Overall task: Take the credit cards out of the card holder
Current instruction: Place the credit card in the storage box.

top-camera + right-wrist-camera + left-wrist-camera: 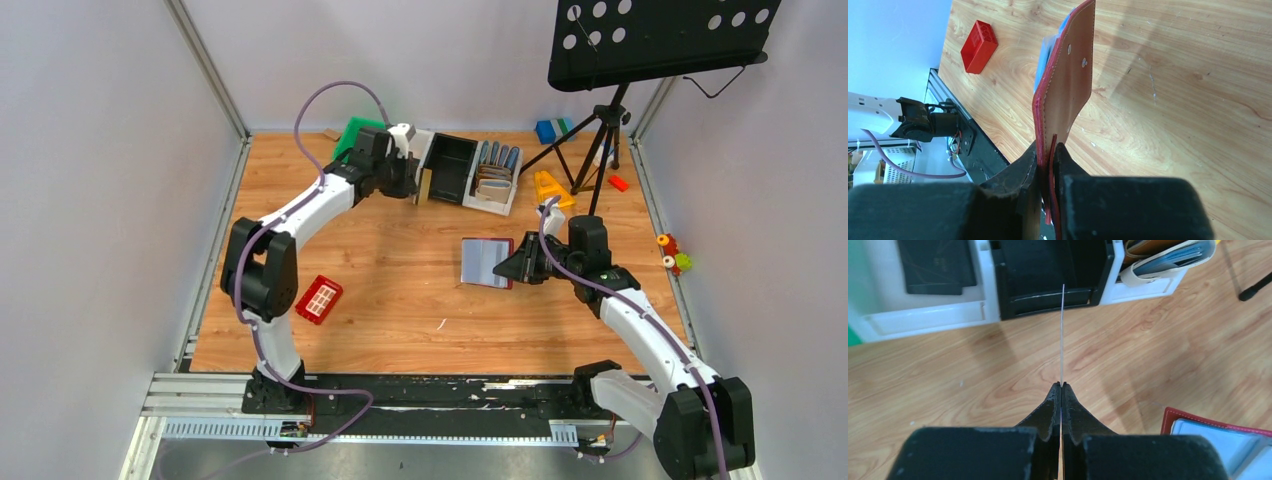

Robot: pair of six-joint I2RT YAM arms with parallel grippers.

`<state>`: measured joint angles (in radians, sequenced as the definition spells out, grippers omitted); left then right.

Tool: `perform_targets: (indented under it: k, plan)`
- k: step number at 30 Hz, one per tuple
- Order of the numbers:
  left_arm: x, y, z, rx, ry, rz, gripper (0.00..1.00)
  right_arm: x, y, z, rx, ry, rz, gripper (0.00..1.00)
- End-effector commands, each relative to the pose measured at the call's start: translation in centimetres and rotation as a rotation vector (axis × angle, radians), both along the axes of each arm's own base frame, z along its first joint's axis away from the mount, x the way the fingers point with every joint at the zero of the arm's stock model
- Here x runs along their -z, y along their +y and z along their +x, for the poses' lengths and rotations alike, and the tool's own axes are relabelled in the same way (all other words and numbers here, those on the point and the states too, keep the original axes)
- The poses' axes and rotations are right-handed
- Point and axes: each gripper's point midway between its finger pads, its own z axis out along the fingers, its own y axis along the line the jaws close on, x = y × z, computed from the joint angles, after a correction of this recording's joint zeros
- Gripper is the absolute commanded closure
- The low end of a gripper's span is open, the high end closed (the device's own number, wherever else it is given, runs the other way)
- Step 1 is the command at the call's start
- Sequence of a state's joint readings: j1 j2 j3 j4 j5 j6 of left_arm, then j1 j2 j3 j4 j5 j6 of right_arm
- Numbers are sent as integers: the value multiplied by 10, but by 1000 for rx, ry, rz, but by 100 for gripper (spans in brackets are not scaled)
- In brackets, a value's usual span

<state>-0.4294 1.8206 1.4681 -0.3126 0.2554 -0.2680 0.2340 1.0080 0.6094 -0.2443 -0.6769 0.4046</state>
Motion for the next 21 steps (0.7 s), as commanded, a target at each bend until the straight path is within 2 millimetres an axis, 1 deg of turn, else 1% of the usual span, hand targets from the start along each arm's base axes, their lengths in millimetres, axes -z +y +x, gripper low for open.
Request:
perform_targets:
  k: [1, 2, 3, 4, 5, 10, 15, 20, 21]
  plan:
    - [-27, -31, 21, 69, -45, -119, 100, -23, 2, 11, 3, -95, 19, 100]
    - [-26, -34, 25, 69, -42, -115, 100, -22, 2, 10, 2, -98, 20, 100]
    - [-20, -36, 30, 67, -36, -103, 100, -22, 2, 10, 0, -98, 21, 100]
    - [-22, -39, 33, 70, -44, -97, 100, -21, 2, 9, -2, -95, 22, 100]
    - [-17, -43, 37, 72, -41, -85, 100, -21, 2, 9, -3, -96, 22, 100]
    - [-5, -60, 54, 80, -35, -70, 100, -20, 2, 8, -12, -99, 14, 100]
    - [9, -69, 71, 73, -25, -62, 100, -20, 1, 7, -14, -106, 8, 100]
    - [16, -78, 89, 78, -36, -59, 100, -22, 0, 8, -12, -115, 7, 100]
    - [24, -79, 92, 78, -26, -53, 100, -22, 1, 9, -12, -115, 8, 100]
